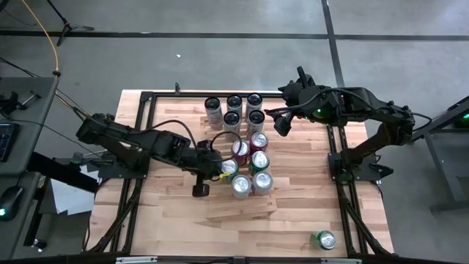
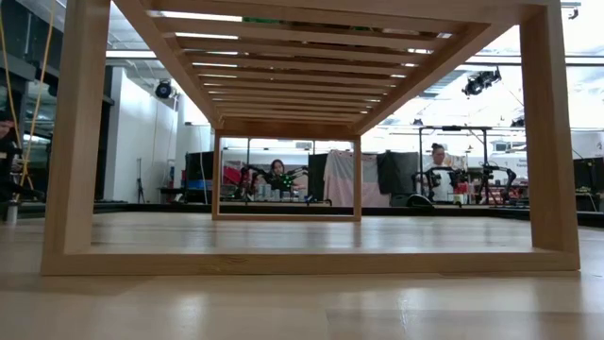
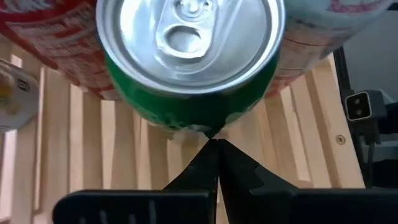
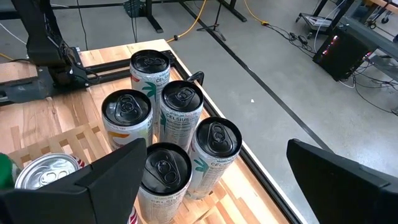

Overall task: Place canned beverage on shelf
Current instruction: Put the green white soda can on the shelf

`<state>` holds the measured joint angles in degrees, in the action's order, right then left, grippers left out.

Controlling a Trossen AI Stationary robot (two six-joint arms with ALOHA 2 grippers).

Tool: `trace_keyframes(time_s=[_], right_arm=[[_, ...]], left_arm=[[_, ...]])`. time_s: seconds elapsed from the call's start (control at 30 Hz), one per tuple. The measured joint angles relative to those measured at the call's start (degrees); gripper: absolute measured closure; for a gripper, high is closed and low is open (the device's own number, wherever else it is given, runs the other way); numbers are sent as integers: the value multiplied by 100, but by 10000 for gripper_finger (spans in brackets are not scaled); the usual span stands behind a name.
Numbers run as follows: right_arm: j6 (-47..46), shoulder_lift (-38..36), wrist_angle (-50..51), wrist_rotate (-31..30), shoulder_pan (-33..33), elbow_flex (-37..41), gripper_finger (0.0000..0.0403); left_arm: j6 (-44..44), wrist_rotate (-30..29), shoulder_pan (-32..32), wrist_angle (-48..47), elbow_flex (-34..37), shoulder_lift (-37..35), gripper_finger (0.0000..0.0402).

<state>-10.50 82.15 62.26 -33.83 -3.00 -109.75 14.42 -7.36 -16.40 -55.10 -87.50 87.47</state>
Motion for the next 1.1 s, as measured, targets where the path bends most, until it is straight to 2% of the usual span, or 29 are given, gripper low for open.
trace_keyframes(time_s=[0.53, 1.1], right_arm=[[0, 0, 0, -1, 0, 0, 29], [0, 0, -1, -1, 0, 0, 29]], left_arm=[[-407, -36, 303, 320, -2, 43, 401], [-364, -34, 332, 980, -2, 43, 401]])
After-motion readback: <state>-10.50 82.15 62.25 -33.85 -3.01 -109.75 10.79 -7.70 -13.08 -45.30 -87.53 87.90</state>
